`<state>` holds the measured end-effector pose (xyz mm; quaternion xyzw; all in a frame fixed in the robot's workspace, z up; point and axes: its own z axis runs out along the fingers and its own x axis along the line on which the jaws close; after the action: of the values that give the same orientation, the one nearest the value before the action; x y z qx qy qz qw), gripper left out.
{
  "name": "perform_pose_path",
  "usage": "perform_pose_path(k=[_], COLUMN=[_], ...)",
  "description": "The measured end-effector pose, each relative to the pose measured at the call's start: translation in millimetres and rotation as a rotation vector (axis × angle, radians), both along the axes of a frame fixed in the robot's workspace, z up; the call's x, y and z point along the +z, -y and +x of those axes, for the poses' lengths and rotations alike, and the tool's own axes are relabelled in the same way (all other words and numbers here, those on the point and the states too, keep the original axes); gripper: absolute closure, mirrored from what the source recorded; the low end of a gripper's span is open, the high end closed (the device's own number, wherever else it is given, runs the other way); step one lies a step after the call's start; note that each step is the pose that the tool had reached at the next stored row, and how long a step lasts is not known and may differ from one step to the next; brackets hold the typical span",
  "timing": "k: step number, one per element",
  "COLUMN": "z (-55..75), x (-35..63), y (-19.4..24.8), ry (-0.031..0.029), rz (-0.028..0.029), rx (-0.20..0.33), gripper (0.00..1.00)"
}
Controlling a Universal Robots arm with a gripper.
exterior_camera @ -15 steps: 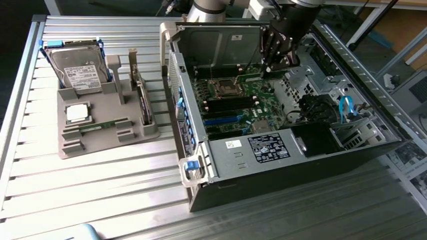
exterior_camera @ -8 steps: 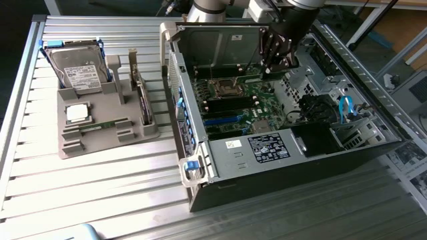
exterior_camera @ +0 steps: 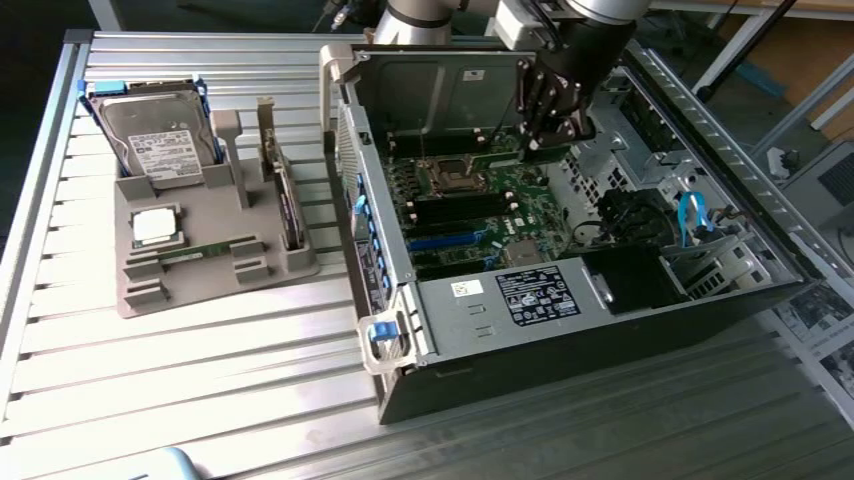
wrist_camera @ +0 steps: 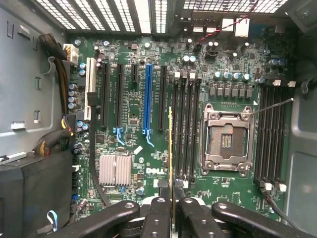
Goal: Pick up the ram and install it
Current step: 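Insert the ram into the slot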
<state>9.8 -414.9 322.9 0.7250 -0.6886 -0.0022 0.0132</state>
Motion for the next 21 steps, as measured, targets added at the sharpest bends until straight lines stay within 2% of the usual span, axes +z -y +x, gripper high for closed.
perform_pose_path(k=[21], z=[0.0], x=[-8.3], y=[0.0], ry=[0.0001], rz=[0.0], rx=[0.0], gripper=[0.87])
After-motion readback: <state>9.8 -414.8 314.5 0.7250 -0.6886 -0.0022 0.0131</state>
